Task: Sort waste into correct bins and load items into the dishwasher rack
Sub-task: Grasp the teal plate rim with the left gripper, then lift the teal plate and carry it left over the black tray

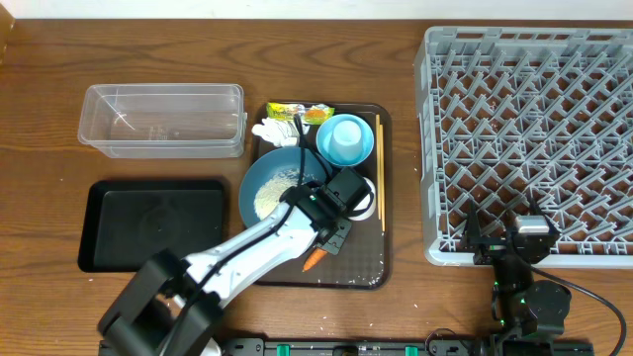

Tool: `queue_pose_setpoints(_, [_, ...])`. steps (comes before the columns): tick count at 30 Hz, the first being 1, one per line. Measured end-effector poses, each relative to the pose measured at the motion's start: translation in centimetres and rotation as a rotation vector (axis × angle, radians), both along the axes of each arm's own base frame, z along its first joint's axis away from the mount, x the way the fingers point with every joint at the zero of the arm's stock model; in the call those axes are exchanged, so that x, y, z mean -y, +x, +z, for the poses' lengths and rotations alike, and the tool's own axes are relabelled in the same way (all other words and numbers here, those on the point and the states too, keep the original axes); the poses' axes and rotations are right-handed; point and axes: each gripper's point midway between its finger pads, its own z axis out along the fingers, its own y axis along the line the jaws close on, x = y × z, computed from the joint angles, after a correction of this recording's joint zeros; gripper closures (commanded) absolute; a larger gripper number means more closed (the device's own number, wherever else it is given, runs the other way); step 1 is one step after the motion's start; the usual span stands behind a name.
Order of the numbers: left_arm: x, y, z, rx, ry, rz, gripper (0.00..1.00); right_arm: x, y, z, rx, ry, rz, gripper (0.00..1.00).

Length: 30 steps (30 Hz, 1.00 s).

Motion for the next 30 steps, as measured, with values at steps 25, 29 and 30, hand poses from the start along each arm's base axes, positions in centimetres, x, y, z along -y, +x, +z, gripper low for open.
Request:
queue_pose_setpoints(25, [-0.9, -1.1, 3.0, -0.002, -0.012, 0.028, 0.94, 0.0, 0.0, 0.0, 0.000, 0.000, 0.000, 0.01])
queue_pose_setpoints(29, [-0.9, -1.0, 3.9, -0.010, -0.007, 0.041, 0.94, 0.0, 0.0, 0.0, 0.000, 0.000, 0.000, 0.01])
queue_pose_setpoints(30, [-1.0, -1.0, 4.1, -0.012, -0.005, 0.041, 0.94, 0.0, 0.0, 0.0, 0.000, 0.000, 0.000, 0.01])
